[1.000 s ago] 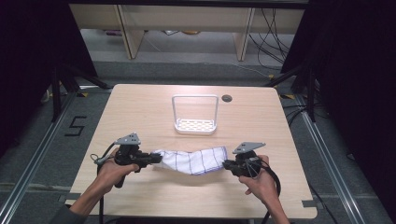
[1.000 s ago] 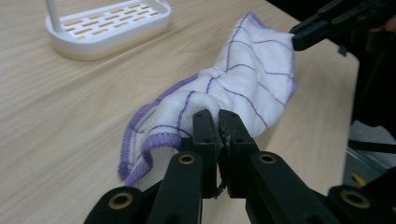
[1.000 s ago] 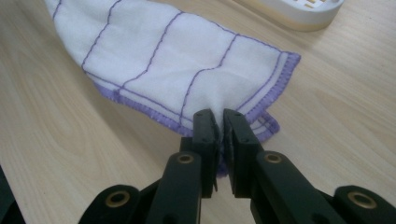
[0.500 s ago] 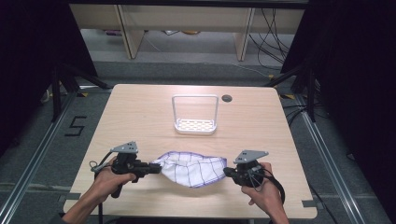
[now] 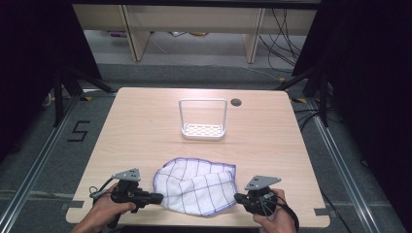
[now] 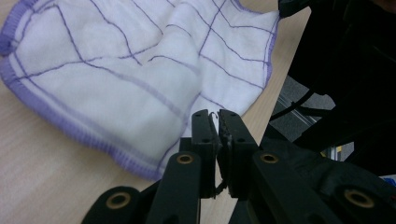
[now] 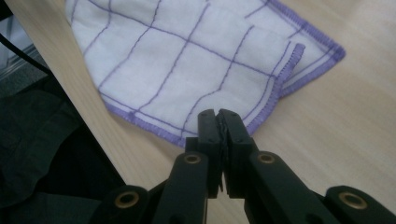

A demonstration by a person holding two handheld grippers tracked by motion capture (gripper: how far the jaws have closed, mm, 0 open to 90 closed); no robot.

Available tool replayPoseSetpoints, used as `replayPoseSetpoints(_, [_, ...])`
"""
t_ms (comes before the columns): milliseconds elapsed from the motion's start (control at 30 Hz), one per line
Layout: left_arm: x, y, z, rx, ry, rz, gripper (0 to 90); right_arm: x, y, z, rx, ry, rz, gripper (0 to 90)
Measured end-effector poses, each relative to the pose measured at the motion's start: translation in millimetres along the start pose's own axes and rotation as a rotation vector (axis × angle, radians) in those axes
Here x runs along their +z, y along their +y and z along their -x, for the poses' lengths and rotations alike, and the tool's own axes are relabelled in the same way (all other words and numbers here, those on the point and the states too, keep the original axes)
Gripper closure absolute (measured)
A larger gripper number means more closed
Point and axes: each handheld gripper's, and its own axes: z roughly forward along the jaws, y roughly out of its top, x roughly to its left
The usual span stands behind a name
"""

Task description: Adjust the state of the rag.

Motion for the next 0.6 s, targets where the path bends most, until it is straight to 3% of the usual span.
replayPoseSetpoints(133, [-4.1,0.0,2.6,0.038,0.06,-0.002,78.5,4.7,-4.1,-0.5,0.013,0.001,-0.004,81.3])
replayPoseSetpoints(233, [-8.8,7.4,-0.1,0.055,0.123,0.023,73.2,-0.6,0.6,4.6,0.028,-0.032,0.007,73.3])
replayPoseSetpoints(400, [-12.5,26.5,-23.6,0.033,0.199,0.061,69.1,-7.2,16.7,21.2,0.056,-0.089,0.045,66.9])
replayPoseSetpoints(467, [-13.0,33.1,-32.4,0.041,0.238,0.06,66.7,-5.4,24.0,29.6,0.078,-0.102,0.059,65.6])
replayPoseSetpoints(500, [-11.0,36.3,-36.3,0.027,0.253,0.085,66.3,-2.7,26.9,35.4,0.065,-0.113,0.063,64.9])
replayPoseSetpoints(600, [-5.9,47.3,-48.5,0.034,0.291,0.08,61.7,6.2,36.4,47.7,0.075,-0.117,0.064,63.2])
